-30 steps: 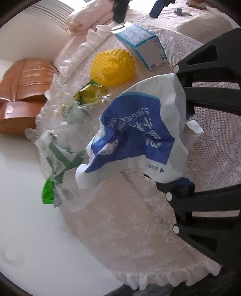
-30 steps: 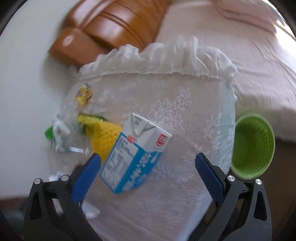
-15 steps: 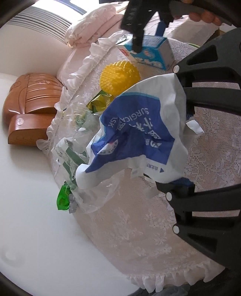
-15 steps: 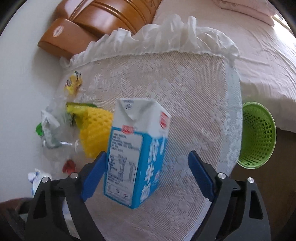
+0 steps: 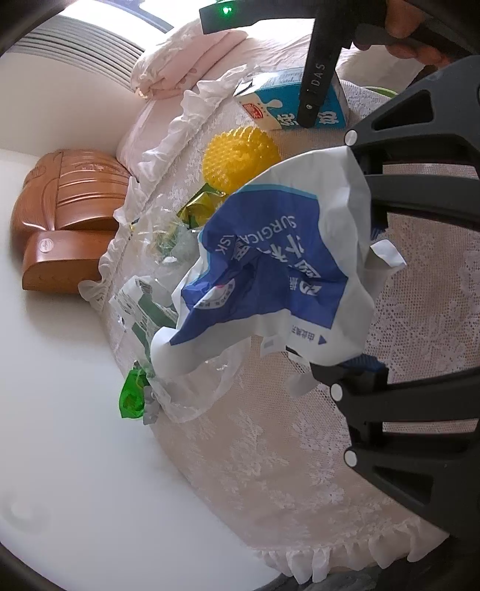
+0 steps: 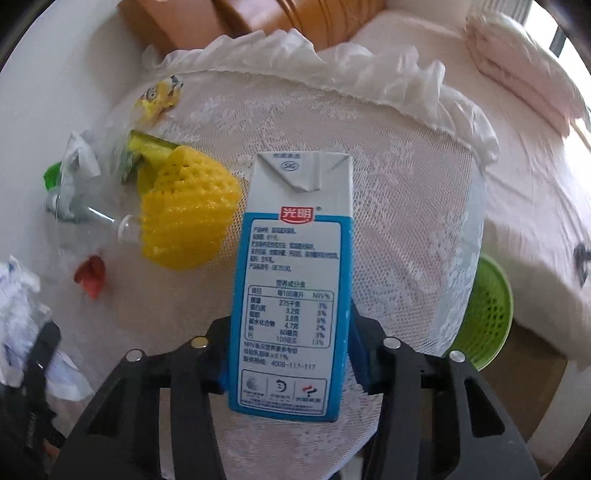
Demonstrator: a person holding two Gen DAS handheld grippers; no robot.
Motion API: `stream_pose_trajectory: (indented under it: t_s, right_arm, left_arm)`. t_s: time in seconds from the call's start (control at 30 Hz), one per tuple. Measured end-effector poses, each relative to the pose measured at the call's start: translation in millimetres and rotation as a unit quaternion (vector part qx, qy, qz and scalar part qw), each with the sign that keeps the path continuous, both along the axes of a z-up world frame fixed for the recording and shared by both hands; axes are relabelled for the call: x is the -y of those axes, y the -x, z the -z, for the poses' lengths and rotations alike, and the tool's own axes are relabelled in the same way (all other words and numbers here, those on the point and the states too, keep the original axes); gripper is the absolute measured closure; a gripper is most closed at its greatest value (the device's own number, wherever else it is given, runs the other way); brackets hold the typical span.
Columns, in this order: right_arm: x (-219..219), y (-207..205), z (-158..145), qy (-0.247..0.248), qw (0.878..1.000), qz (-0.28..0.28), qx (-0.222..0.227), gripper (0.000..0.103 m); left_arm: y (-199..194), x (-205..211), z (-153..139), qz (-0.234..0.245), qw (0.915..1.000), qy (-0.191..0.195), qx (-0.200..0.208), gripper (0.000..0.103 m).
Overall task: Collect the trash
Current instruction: 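Carry the bag and carton to the green wastebasket and release both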
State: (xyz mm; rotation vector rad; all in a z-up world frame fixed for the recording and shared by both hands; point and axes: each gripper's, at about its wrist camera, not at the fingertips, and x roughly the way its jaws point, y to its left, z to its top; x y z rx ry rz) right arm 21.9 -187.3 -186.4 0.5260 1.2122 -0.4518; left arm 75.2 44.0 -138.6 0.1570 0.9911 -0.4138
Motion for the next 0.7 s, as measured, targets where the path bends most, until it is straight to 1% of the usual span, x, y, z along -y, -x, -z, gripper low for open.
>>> stream_pose_trajectory:
  t_s: [0.1, 0.17, 0.27, 0.33, 0.4, 0.47, 0.5, 0.53, 0.6, 0.7]
  right_arm:
    - [9, 10, -3, -0.026, 0.999, -0.003, 0.024, 0.061]
    - [16, 14, -5, -0.046, 0.998, -0.009, 0.048, 0.061]
    - [31, 31, -12, -0.080, 0.994, -0.002, 0.081, 0.061]
    - [46, 44, -19, -0.095, 0.990, 0.014, 0.099, 0.061]
    - [69, 70, -31, -0.090, 0.989, 0.036, 0.114, 0.061]
    - [98, 97, -41, -0.072, 0.988, 0.062, 0.118, 0.061]
    - [110, 110, -44, -0.064, 0.988, 0.074, 0.118, 0.061]
    - [123, 123, -46, -0.055, 0.988, 0.086, 0.118, 0.061]
    - [154, 155, -50, -0.031, 0.987, 0.112, 0.111, 0.061]
    - [196, 198, -50, -0.013, 0.984, 0.143, 0.100, 0.061]
  left_arm:
    - [2, 4, -3, 0.007, 1.0000, -0.002, 0.006, 0.058]
    - [6, 9, -5, 0.017, 0.9998, -0.004, 0.010, 0.058]
    - [14, 23, -10, 0.037, 0.9991, -0.010, 0.018, 0.058]
    - [25, 36, -16, 0.060, 0.9979, -0.008, 0.020, 0.058]
    - [39, 54, -22, 0.091, 0.9955, -0.004, 0.024, 0.058]
    - [61, 84, -29, 0.142, 0.9896, 0.000, 0.027, 0.058]
    - [69, 96, -30, 0.159, 0.9868, 0.002, 0.027, 0.058]
    - [82, 117, -30, 0.189, 0.9817, 0.003, 0.024, 0.058]
    - [102, 149, -29, 0.229, 0.9732, 0.008, 0.016, 0.058]
    - [139, 215, -17, 0.292, 0.9565, 0.010, -0.006, 0.058]
